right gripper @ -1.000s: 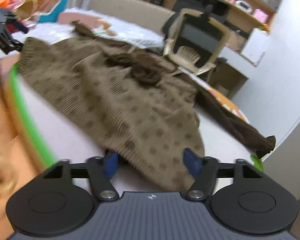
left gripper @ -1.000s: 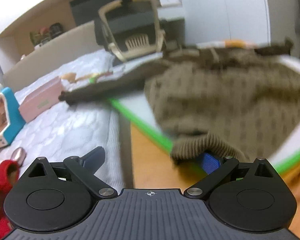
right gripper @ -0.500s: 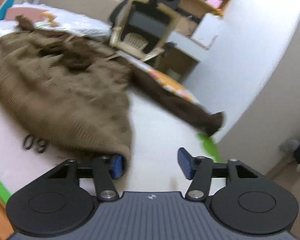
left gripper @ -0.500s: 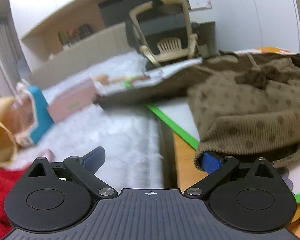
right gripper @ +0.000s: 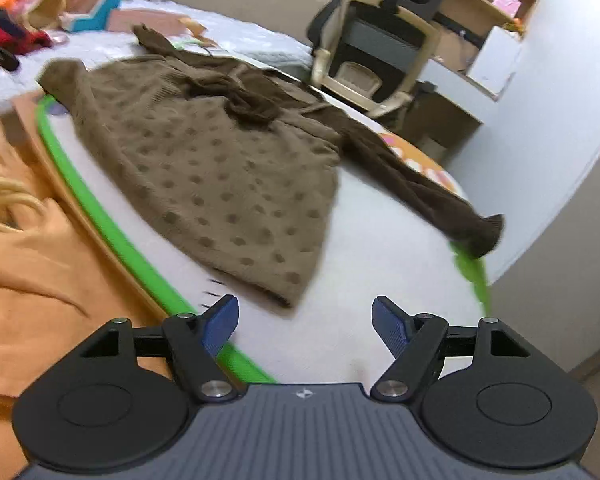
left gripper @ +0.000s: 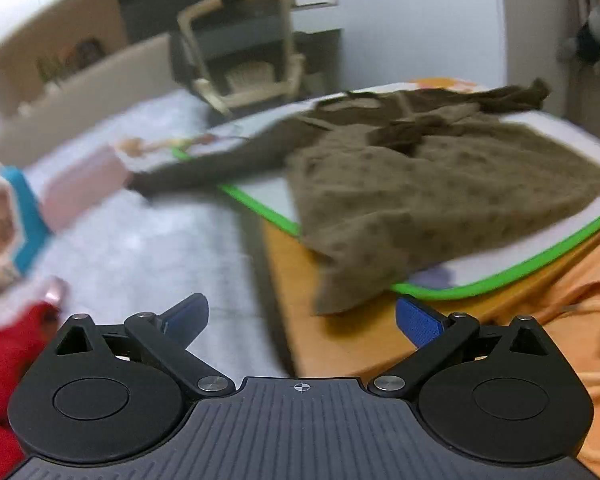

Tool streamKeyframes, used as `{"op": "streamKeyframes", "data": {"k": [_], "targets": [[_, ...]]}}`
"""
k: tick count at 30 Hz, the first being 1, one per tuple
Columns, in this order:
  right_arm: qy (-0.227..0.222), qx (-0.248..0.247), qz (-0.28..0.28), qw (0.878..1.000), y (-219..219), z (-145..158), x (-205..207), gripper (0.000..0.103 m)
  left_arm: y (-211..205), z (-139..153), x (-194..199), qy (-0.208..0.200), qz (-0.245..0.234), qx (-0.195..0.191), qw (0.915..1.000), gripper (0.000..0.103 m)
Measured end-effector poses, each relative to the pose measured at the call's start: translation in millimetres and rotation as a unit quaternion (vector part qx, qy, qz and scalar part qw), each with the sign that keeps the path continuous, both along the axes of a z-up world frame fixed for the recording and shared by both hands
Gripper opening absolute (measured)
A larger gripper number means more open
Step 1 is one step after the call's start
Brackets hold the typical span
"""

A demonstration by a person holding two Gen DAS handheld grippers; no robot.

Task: Fold clothes

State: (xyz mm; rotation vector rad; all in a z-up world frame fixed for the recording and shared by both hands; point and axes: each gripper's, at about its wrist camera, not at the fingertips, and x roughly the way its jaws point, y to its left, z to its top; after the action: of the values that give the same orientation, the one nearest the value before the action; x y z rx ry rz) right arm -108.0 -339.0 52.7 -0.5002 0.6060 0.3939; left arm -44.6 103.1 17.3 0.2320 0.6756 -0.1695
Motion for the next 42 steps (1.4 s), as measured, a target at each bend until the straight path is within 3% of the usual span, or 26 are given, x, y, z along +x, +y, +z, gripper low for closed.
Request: {"op": "streamKeyframes", "data": {"k": [2, 4, 7, 9, 12, 15, 16, 18, 21, 24, 25, 26, 27, 28, 30, 32, 33, 38, 42], "targets": [[-0.014, 0.043, 0.011, 0.999, 0.7, 16.7, 7.2, 0.078, 0.0, 8.1, 7.8, -0.004, -0.012, -0.044, 0.9989, 0.102], [-0.021, 0.087, 0.021, 0.996, 5.2, 33.9, 22.4, 0.089, -3.9, 19.9, 29.2, -0.008, -0.029, -0.098, 0.9947, 0.102], [-0.003, 0.150, 0.033, 0.988, 19.8, 51.0, 57.7, 0.089, -11.2, 28.0, 66.1, 0.012, -0.060, -0.191, 0.9796, 0.102], [0.019, 0.175, 0.038, 0.984, 34.3, 52.0, 80.3, 0.089, -17.2, 22.6, 82.1, 0.042, -0.076, -0.226, 0.9703, 0.102], [0.031, 0.167, 0.044, 0.984, 61.5, 39.8, 103.5, 0.089, -22.4, 11.1, 78.3, 0.039, -0.085, -0.167, 0.9815, 0.102], [0.044, 0.158, 0.056, 0.985, 82.5, 23.7, 111.7, 0.089, -10.2, -5.2, 56.5, 0.030, -0.045, -0.092, 0.9943, 0.102], [0.048, 0.158, 0.060, 0.985, 86.1, 19.5, 111.3, 0.089, -5.6, -9.6, 50.9, 0.029, -0.032, -0.082, 0.9957, 0.102], [0.051, 0.160, 0.064, 0.984, 91.6, 14.6, 111.5, 0.089, 3.7, -14.5, 47.0, 0.030, -0.010, -0.102, 0.9943, 0.098], [0.048, 0.166, 0.058, 0.983, 91.2, 13.1, 106.9, 0.089, 12.9, -24.9, 53.7, 0.044, 0.021, -0.155, 0.9867, 0.065], [0.041, 0.172, 0.049, 0.983, 85.2, 15.3, 99.3, 0.089, 10.6, -38.7, 59.8, 0.061, 0.023, -0.152, 0.9863, 0.064], [0.037, 0.173, 0.045, 0.983, 82.6, 16.2, 97.3, 0.089, 7.0, -42.6, 62.3, 0.068, 0.017, -0.145, 0.9869, 0.059], [0.033, 0.175, 0.041, 0.983, 79.9, 17.4, 95.4, 0.089, 3.2, -39.9, 63.7, 0.072, 0.008, -0.142, 0.9872, 0.049], [0.027, 0.176, 0.037, 0.983, 77.1, 19.5, 93.8, 0.089, -0.7, -37.2, 65.1, 0.076, -0.001, -0.139, 0.9873, 0.020], [0.019, 0.177, 0.035, 0.983, 74.6, 22.3, 92.3, 0.089, -4.4, -34.2, 66.5, 0.080, -0.010, -0.137, 0.9873, 0.016], [0.006, 0.180, 0.031, 0.983, 70.2, 27.5, 89.3, 0.089, 3.2, -8.8, 65.4, 0.075, -0.016, -0.195, 0.9778, 0.011], [-0.004, 0.185, 0.030, 0.982, 67.0, 30.9, 86.5, 0.089, 13.1, 18.8, 58.3, 0.060, -0.017, -0.238, 0.9693, 0.011], [-0.009, 0.187, 0.030, 0.982, 65.5, 32.6, 85.1, 0.089, 15.0, 26.6, 52.7, 0.052, -0.018, -0.237, 0.9701, 0.011], [-0.014, 0.187, 0.029, 0.982, 59.6, 32.3, 80.0, 0.089, 25.2, 9.2, 26.7, 0.073, 0.025, -0.185, 0.9797, 0.016], [-0.005, 0.190, 0.020, 0.982, 57.4, 31.1, 82.8, 0.089, 41.8, 2.0, 16.9, 0.067, 0.048, -0.216, 0.9729, 0.039]]}}
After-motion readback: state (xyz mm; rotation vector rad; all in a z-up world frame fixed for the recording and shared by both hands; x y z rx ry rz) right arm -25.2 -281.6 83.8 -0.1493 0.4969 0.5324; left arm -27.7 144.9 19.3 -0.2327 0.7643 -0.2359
